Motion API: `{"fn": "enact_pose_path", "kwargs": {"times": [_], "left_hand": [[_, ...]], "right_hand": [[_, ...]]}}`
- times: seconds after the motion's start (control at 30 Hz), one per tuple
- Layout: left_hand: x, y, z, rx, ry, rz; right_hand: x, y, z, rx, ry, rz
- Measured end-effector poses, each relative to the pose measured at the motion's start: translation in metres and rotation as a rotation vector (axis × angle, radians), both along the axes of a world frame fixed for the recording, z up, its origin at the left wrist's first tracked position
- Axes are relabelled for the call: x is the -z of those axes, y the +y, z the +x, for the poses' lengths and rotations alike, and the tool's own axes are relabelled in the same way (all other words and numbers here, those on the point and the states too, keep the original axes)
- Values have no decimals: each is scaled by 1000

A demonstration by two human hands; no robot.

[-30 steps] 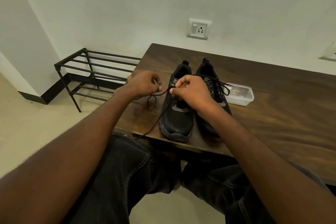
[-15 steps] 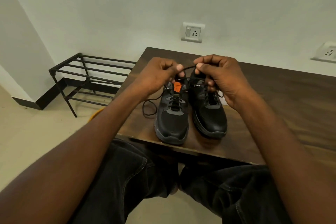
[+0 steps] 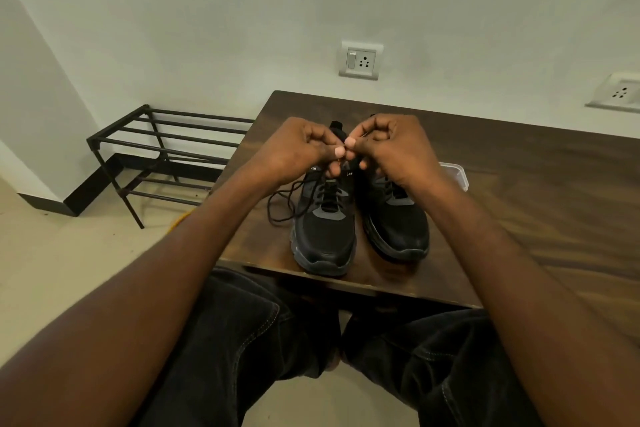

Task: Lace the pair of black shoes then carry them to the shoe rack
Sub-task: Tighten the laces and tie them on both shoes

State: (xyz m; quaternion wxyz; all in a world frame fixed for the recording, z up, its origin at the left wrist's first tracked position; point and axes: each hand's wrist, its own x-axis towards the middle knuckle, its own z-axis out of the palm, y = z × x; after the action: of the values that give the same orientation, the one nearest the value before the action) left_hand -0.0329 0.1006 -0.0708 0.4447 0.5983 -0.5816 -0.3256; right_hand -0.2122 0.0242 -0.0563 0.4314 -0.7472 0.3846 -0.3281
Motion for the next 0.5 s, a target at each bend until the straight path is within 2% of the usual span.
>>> {"fn": "enact_pose_path", "kwargs": {"times": [0.17,0.3,0.4,0.5], "left_hand": [[6,0,5,-91,4,66],[5,0,2,-149,103,114],[7,-4,4,-191,193,84],[12,-7,8,-249,156,59]], "right_hand": [[13,-5,7,23,17,-8],[19,-5,16,-13,-18,11],[23,-9,20,0,-36,-16],[29,-14,22,3,21,-49]]}}
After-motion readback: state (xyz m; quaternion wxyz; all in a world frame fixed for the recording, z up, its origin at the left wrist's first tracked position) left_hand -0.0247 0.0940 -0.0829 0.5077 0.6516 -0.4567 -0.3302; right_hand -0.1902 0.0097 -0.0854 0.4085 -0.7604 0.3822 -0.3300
